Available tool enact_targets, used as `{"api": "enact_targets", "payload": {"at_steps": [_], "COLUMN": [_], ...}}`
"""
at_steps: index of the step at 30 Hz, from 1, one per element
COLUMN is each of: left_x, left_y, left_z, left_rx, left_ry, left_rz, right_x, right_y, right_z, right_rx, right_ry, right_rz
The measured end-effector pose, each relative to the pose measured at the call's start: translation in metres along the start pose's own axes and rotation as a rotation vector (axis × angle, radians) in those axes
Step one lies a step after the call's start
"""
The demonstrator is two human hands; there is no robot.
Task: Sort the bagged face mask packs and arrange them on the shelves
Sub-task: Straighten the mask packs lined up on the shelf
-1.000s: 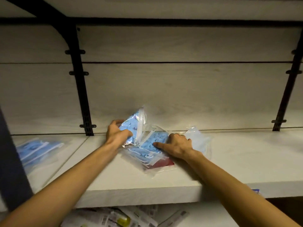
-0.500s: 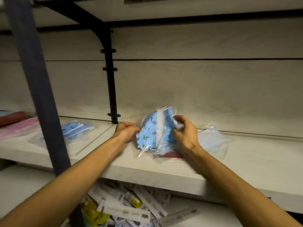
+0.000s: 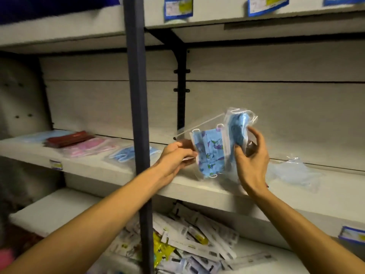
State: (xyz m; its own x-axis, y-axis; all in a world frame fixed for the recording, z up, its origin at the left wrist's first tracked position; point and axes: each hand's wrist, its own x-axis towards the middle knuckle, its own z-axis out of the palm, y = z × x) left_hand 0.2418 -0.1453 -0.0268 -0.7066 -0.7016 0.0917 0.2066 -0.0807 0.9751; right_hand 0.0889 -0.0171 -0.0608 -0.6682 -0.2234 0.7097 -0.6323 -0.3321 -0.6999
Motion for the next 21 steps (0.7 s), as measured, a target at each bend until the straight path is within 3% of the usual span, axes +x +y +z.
{"api": "enact_targets", "payload": {"at_steps": [11, 16, 21], "left_x": [-0.076, -0.08, -0.055], "left_y": [0.029, 0.026, 0.019], "left_z": [-0.19, -0.269, -0.321], "left_rx": [0.134, 0.178, 0.26], "left_ry": [0.09, 0.275, 0.355], "left_rz": [0.198, 0.161, 0.099], "right_x": [-0.117, -0.152, -0.162], "right_y": [-0.08, -0.092, -0.084], "right_z": [0.145, 0.206, 0.258], "right_rx": [0.256, 0.183, 0.056], "right_ry": [0.037, -0.082, -0.213], "right_rz": [0.052, 0.069, 0.017]}}
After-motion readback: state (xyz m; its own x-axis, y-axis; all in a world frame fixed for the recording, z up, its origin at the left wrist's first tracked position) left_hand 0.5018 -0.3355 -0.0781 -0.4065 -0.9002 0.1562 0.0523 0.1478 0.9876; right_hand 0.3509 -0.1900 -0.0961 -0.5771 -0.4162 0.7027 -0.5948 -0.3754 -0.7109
